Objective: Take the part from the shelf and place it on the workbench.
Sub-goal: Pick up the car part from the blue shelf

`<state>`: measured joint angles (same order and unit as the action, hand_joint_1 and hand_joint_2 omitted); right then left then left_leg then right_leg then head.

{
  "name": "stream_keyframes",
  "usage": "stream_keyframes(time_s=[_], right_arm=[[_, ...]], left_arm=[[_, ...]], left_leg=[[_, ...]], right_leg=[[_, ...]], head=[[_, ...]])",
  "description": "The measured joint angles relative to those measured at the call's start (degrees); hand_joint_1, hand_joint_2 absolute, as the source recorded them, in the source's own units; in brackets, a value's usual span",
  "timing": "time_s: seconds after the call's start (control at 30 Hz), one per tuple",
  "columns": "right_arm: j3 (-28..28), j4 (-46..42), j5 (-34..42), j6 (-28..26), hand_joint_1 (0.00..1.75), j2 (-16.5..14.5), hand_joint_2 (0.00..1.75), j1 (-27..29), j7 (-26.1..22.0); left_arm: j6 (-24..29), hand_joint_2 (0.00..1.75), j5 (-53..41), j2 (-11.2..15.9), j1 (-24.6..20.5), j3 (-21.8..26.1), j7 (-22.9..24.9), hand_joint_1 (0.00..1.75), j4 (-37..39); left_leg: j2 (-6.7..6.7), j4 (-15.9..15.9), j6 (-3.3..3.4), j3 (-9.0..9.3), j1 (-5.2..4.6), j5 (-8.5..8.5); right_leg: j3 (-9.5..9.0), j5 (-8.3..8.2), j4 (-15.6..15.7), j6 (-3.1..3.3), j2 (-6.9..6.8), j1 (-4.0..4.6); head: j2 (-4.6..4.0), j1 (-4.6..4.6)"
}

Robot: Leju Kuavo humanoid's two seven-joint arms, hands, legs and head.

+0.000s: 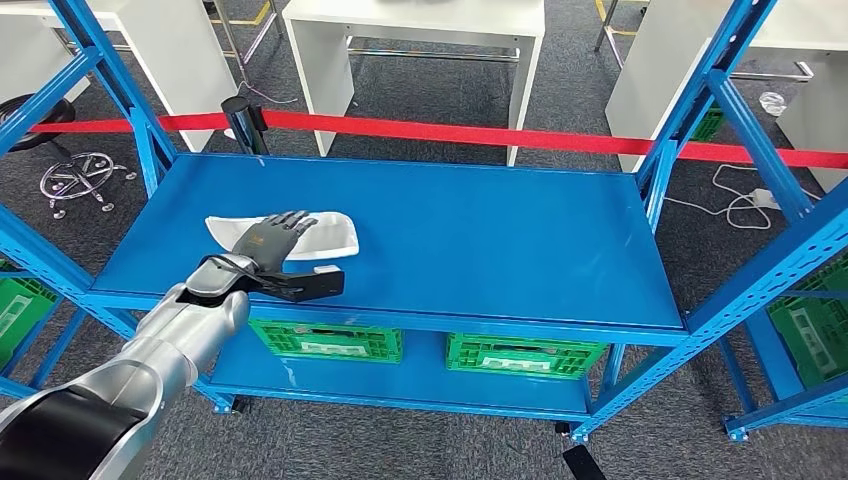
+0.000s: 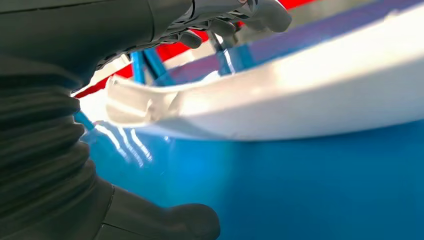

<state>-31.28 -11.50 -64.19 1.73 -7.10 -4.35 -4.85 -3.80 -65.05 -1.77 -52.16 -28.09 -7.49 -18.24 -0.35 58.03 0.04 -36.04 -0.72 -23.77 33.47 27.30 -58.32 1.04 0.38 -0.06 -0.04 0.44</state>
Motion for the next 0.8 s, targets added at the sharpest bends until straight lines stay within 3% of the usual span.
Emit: stream_keyframes(time_s=[0.2,0.23,0.33,0.37,0.8], right_arm=[[-0.4,0.0,-0.4,0.0,0.0,0.0,0.0,0.2,0.1],[-0.4,0.0,-0.4,0.0,0.0,0.0,0.0,0.2,0.1],[-0.6,0.0,-0.5,0.0,0.0,0.0,0.0,0.2,0.2],[-0.7,0.0,-0.5,0.0,0.0,0.0,0.0,0.2,0.2],[-1.0,0.0,-0.7,0.1,0.0,0.0,0.0,0.2,0.3]], left_arm=[[-0.8,1.75,-0.2,0.1,0.0,0.0,4.3,0.0,0.8],[-0.8,1.75,-0.2,0.1,-0.1,0.0,4.7,0.11,0.9],[-0.8,1.75,-0.2,0.1,-0.1,0.0,5.4,1.42,1.1],[-0.8,1.75,-0.2,0.1,-0.1,0.0,5.5,1.74,1.2],[0.5,1.75,0.1,0.2,-0.1,0.1,5.8,1.75,1.8]], left_leg=[[-0.01,0.0,0.0,0.0,0.0,0.0],[-0.02,0.0,0.0,0.0,0.0,0.0],[-0.02,0.0,0.0,0.01,0.0,0.0],[-0.02,0.0,0.0,0.01,0.0,0.0],[-0.03,0.0,0.0,0.0,0.0,0.0]], right_leg=[[-0.02,0.0,0.0,0.0,0.0,0.0],[-0.03,0.0,0.0,0.0,0.0,-0.01],[-0.03,0.0,0.0,0.0,-0.01,0.0],[-0.03,0.0,0.0,0.0,-0.01,0.0],[-0.03,0.01,0.0,0.0,-0.01,0.0]], head=[[0.0,0.0],[0.0,0.0],[0.0,0.0],[0.0,0.0],[0.0,-0.01]])
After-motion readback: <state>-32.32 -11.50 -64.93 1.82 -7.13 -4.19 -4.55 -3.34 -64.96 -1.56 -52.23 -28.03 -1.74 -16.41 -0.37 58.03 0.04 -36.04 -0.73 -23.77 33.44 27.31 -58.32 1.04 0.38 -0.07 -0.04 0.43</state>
